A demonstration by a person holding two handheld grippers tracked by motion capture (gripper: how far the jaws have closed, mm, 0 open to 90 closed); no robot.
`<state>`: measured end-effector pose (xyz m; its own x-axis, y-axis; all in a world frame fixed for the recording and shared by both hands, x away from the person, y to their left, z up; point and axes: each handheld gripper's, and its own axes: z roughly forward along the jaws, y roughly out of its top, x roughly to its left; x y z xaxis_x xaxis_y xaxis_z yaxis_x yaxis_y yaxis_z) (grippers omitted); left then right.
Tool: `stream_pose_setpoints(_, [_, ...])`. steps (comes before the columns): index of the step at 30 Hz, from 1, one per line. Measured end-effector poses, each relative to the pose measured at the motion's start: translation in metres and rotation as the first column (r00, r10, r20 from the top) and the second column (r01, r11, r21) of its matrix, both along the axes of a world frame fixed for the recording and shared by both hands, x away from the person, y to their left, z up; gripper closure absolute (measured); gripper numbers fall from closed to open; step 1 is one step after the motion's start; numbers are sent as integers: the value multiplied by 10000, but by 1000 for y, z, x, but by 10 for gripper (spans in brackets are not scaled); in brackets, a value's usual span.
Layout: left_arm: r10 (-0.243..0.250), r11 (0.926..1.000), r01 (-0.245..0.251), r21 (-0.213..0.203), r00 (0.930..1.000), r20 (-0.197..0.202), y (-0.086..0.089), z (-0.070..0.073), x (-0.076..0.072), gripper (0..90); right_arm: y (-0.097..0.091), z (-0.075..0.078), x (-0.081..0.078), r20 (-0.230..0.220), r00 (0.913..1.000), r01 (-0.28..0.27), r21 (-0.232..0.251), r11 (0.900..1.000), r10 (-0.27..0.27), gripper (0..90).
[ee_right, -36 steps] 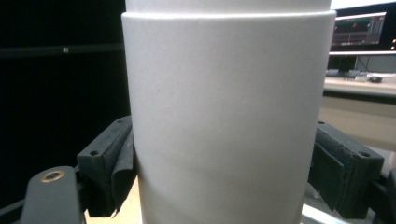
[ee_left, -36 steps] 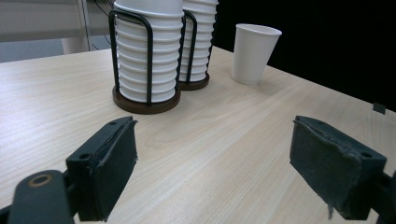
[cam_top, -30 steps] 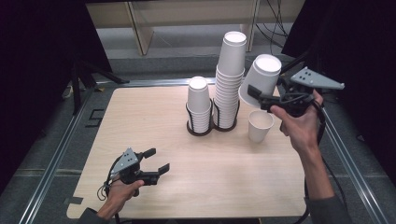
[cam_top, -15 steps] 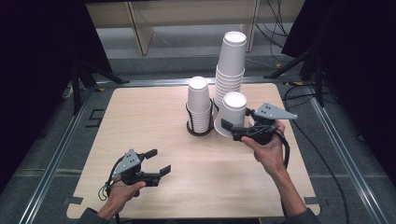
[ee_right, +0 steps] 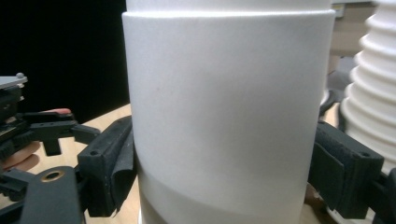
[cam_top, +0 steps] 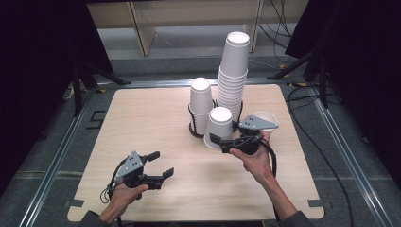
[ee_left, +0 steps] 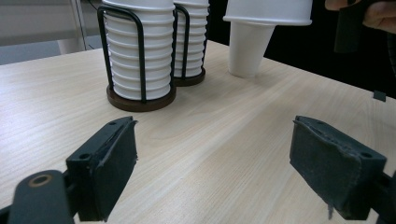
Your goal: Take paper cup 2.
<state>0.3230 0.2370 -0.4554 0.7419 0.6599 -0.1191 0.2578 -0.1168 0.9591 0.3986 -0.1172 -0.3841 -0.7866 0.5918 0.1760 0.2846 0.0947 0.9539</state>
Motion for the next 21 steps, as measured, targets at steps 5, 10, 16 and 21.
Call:
stream_pose_setpoints(5, [-89, 9997, 91, -221, 9999, 127, -1, -1, 2, 144, 7, -7, -1, 31, 9997, -252, -15, 9997, 252, 182])
stream_pose_setpoints(10, [-56, 9998, 58, -164, 9999, 108, 0, -1, 1, 144, 16, -13, -2, -102, 9982, -596, 29, 9982, 596, 182])
stream_pose_setpoints(16, [-62, 9998, 64, -172, 9999, 125, 0, -1, 1, 145, 25, -19, -6, -245, 9957, -898, -61, 9959, 897, 182])
stream_pose_setpoints(21, [-68, 9998, 71, -208, 9999, 113, 0, -1, 1, 144, 34, -23, -7, -335, 9925, -1180, -151, 9929, 1175, 182])
